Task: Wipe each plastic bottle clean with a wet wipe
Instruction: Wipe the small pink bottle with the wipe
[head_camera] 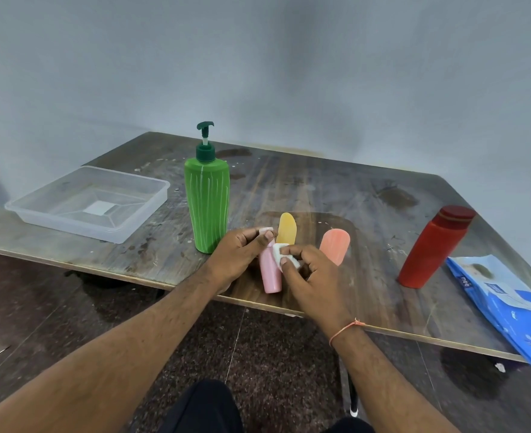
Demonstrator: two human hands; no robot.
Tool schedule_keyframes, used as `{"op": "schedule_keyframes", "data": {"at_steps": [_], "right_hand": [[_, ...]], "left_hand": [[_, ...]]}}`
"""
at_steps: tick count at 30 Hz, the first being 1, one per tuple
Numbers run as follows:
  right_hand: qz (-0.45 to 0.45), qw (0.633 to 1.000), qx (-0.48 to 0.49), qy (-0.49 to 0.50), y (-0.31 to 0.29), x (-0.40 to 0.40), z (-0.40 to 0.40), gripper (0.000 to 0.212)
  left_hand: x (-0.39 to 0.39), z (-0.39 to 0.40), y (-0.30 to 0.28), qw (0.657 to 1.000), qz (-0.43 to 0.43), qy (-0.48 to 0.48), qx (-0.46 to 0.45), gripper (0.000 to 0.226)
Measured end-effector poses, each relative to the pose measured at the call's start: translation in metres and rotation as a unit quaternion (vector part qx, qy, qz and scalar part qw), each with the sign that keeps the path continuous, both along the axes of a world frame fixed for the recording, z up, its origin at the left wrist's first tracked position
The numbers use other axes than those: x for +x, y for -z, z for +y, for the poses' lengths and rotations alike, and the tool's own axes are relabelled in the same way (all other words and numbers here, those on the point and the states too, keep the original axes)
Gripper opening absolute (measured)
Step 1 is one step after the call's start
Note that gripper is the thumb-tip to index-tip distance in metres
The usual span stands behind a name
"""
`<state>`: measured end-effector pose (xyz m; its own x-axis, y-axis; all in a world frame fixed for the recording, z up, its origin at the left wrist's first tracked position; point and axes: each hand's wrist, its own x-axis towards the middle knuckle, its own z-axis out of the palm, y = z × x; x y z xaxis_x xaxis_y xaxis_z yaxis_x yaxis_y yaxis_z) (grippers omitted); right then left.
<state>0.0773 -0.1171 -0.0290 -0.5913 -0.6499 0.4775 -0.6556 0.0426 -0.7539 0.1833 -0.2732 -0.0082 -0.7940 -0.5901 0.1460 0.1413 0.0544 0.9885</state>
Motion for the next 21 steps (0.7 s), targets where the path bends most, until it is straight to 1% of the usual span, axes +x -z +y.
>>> {"op": "schedule_keyframes", "data": {"at_steps": [4, 6, 10, 13, 15, 17, 19, 21], "right_hand": [[0.026, 0.998, 0.004, -0.049, -0.0015, 0.0026, 0.0036, 0.023], [0.050, 0.997, 0.013, -0.061, -0.0007, 0.0068, 0.0061, 0.022], [0.048, 0.999, 0.000, 0.000, 0.0020, 0.0067, 0.0027, 0.017], [0.073, 0.997, -0.001, -0.003, -0.0004, 0.0061, 0.0022, 0.019], [0.073, 0.997, 0.003, -0.031, -0.0023, 0.0078, 0.0048, 0.021], [0.056, 0.997, 0.003, -0.053, -0.0020, 0.0092, 0.0067, 0.019], [0.048, 0.998, -0.005, -0.042, -0.0008, 0.0089, 0.0062, 0.017], [0.046, 0.999, -0.020, -0.011, 0.0002, 0.0079, 0.0043, 0.016]], "left_hand": [[-0.0007, -0.0012, 0.0003, 1.000, -0.003, 0.002, 0.003, 0.016], [-0.0001, -0.0009, 0.0006, 1.000, 0.002, 0.006, 0.012, 0.019], [-0.0005, -0.0019, 0.0029, 1.000, 0.001, -0.020, 0.008, 0.032], [-0.0011, -0.0015, 0.0031, 0.999, -0.008, -0.031, -0.007, 0.044], [-0.0006, -0.0024, 0.0032, 0.999, -0.013, -0.030, -0.007, 0.042], [0.0002, -0.0024, 0.0040, 1.000, -0.015, -0.021, -0.011, 0.040], [-0.0003, -0.0026, 0.0059, 0.999, -0.019, -0.026, -0.021, 0.038], [-0.0010, -0.0026, 0.0057, 0.999, -0.023, -0.032, -0.029, 0.034]]}}
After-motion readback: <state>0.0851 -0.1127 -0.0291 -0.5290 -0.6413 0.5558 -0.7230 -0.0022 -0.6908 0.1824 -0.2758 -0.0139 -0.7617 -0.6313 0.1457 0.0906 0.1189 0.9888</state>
